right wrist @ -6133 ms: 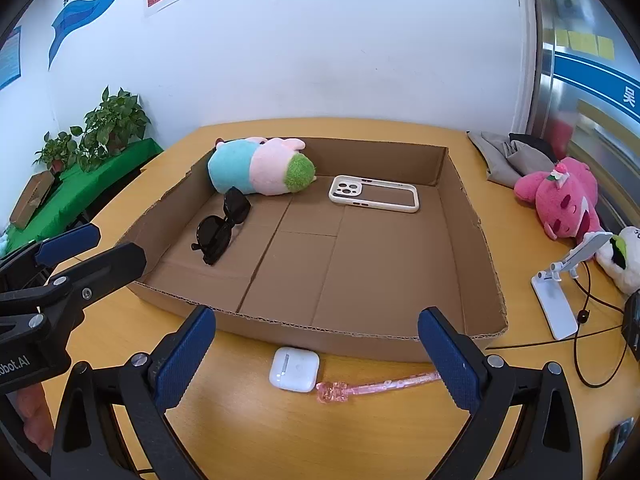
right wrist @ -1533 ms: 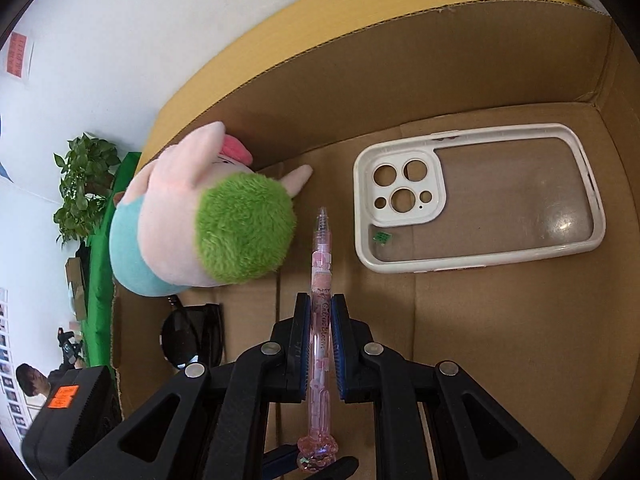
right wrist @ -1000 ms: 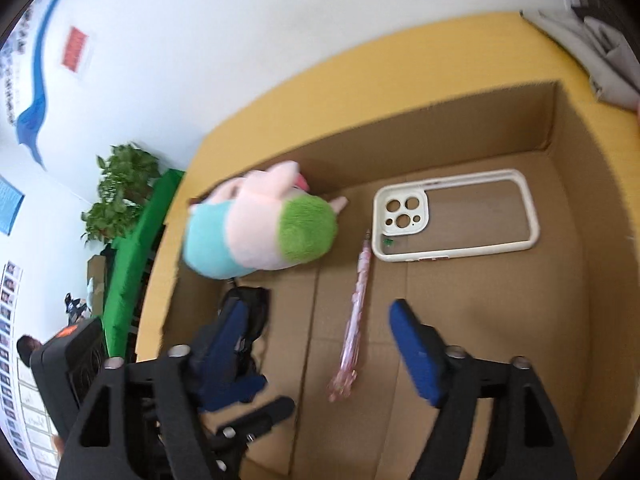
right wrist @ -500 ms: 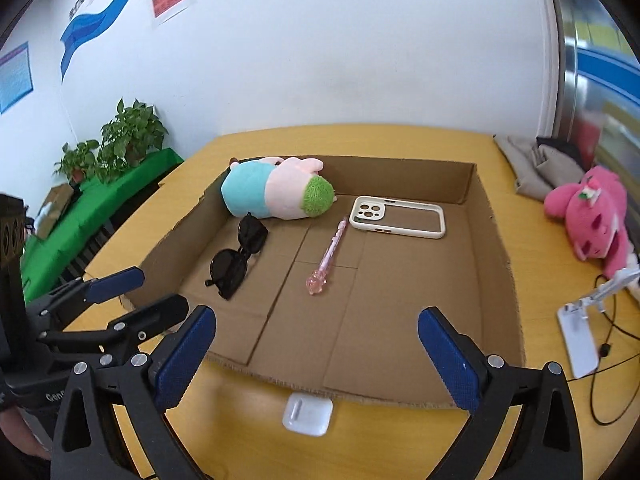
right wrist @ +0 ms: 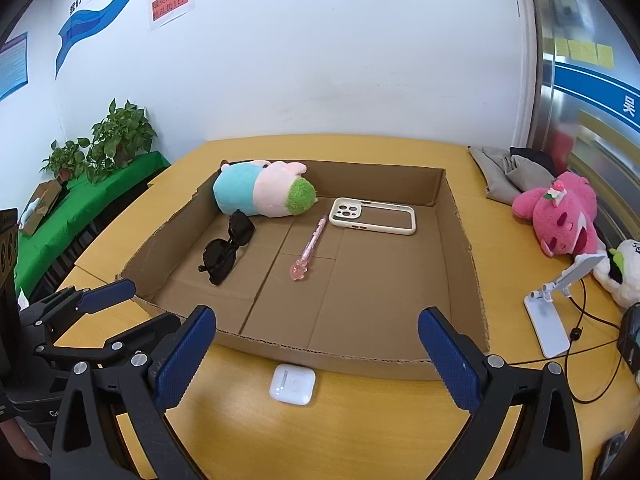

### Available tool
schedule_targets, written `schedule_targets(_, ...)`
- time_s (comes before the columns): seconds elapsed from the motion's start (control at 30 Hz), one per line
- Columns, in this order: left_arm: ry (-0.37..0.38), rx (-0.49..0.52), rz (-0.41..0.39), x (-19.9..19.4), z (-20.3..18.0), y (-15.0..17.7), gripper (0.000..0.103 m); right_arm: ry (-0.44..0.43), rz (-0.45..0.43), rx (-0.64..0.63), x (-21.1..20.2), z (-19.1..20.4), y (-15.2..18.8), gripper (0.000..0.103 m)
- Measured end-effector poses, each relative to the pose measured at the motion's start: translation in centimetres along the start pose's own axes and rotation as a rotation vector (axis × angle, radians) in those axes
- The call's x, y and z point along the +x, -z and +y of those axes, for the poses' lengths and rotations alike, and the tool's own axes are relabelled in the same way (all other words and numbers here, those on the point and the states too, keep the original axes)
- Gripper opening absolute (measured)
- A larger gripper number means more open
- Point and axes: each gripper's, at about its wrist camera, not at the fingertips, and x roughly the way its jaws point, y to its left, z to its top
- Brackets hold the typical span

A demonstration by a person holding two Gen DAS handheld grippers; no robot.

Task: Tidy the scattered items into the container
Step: 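Move the left gripper to the white earbuds case and close on it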

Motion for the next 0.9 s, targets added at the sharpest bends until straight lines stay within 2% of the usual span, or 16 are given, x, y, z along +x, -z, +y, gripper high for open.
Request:
schedule_targets(0.27,0.013,0.034,0.032,0.9,-1.4,1.0,0.079,0.009,0.015,0.026,-0.2,-1.2,1.0,0.103)
schedule_targets(0.53,0.099,0.054,0.152,4.9,-3.3,3.4,0.079,0.023,0.040,0.094,0.2,-3.5,2.0,0.103)
schedule_targets(0.9,0.134,0.035,0.302,11.6,-5.4,5.3,0.077,0.042,0.085,0.161,0.9,-6.6,4.0,0.103)
